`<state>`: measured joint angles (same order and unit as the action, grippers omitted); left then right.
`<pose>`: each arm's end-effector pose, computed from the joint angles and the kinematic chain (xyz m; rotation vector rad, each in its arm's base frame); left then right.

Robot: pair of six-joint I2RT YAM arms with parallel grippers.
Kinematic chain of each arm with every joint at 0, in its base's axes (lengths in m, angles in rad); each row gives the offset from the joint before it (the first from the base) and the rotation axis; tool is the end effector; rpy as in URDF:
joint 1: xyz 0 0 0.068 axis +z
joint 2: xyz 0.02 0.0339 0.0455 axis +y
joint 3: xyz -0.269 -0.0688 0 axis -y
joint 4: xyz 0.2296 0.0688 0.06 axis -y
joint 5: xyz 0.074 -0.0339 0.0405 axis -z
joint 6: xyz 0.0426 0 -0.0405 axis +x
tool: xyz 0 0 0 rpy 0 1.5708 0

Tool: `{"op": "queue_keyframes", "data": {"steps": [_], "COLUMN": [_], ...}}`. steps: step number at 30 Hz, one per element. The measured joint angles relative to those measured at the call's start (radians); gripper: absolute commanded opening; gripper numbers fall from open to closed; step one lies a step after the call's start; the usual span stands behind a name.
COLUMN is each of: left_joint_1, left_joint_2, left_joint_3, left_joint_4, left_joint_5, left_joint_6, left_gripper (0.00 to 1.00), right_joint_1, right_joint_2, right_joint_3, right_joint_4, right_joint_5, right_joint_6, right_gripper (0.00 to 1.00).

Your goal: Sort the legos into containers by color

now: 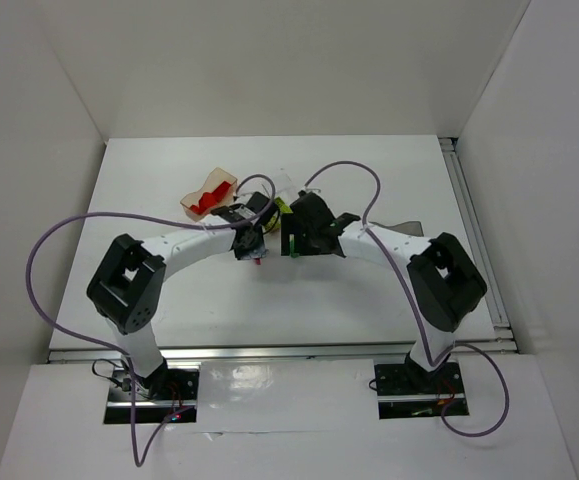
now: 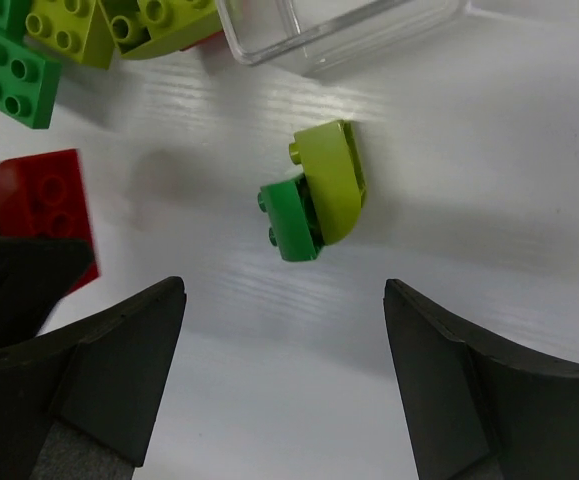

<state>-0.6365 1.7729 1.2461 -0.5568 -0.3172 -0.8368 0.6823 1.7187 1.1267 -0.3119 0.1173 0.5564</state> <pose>0.2944 -0.2010 0.2123 -0.3586 2.5471 -0.1246 0.2791 0.2204 0.2098 -0.1068 2.5044 0.3841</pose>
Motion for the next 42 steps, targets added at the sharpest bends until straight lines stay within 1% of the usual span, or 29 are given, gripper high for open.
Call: {"op": "queue_keyframes", "data": {"steps": [3, 6, 10, 13, 16, 20, 24, 27, 28, 29, 30, 31, 33, 34, 37, 40, 42], "left_joint_1": [0.048, 0.096, 0.112, 0.127, 0.172, 0.283, 0.392, 0.439, 0.446, 0.450, 0.452, 0.452, 0.452, 0.452, 0.445, 0.420, 0.384], "left_joint_2": [-0.035, -0.067, -0.046, -0.008, 0.040, 0.124, 0.188, 0.247, 0.270, 0.298, 0.322, 0.347, 0.384, 0.391, 0.381, 0.319, 0.245], "left_joint_3": [-0.019, 0.004, 0.154, 0.278, 0.367, 0.457, 0.483, 0.530, 0.552, 0.583, 0.610, 0.641, 0.689, 0.697, 0.689, 0.608, 0.520], "left_joint_4": [-0.018, -0.039, -0.046, -0.039, -0.047, -0.084, -0.112, -0.144, -0.148, -0.156, -0.157, -0.161, -0.172, -0.172, -0.183, -0.175, -0.170], "left_joint_5": [0.024, 0.069, 0.120, 0.160, 0.181, 0.180, 0.171, 0.159, 0.156, 0.155, 0.154, 0.154, 0.154, 0.154, 0.154, 0.139, 0.141], "left_joint_6": [0.024, 0.060, 0.109, 0.134, 0.155, 0.165, 0.179, 0.180, 0.180, 0.180, 0.180, 0.183, 0.189, 0.192, 0.190, 0.192, 0.198], "left_gripper": [0.00, 0.00, 0.00, 0.00, 0.00, 0.00, 0.00, 0.01, 0.08, 0.19, 0.47, 0.62, 0.85, 0.87, 0.85, 0.82, 0.80], "right_joint_1": [0.012, -0.004, -0.090, -0.159, -0.190, -0.220, -0.230, -0.231, -0.231, -0.231, -0.231, -0.231, -0.231, -0.231, -0.231, -0.222, -0.195], "right_joint_2": [0.025, -0.014, -0.198, -0.320, -0.395, -0.422, -0.420, -0.417, -0.414, -0.410, -0.406, -0.402, -0.396, -0.395, -0.388, -0.355, -0.301], "right_joint_3": [0.027, -0.007, -0.149, -0.194, -0.222, -0.254, -0.266, -0.266, -0.266, -0.266, -0.266, -0.266, -0.266, -0.266, -0.266, -0.263, -0.243], "right_joint_4": [-0.005, 0.005, 0.023, 0.019, 0.022, 0.016, 0.011, 0.013, 0.013, 0.012, 0.013, 0.013, 0.012, 0.013, 0.016, 0.024, 0.025], "right_joint_5": [0.043, 0.094, 0.116, 0.142, 0.152, 0.138, 0.127, 0.112, 0.107, 0.104, 0.102, 0.100, 0.095, 0.090, 0.068, 0.032, 0.021], "right_joint_6": [-0.020, -0.021, -0.007, 0.000, 0.002, 0.000, -0.001, -0.001, -0.001, -0.001, -0.001, -0.001, -0.001, -0.001, -0.005, -0.027, -0.043], "right_gripper": [0.88, 0.88, 0.88, 0.88, 0.88, 0.88, 0.88, 0.88, 0.88, 0.88, 0.88, 0.88, 0.88, 0.88, 0.88, 0.88, 0.88]}}
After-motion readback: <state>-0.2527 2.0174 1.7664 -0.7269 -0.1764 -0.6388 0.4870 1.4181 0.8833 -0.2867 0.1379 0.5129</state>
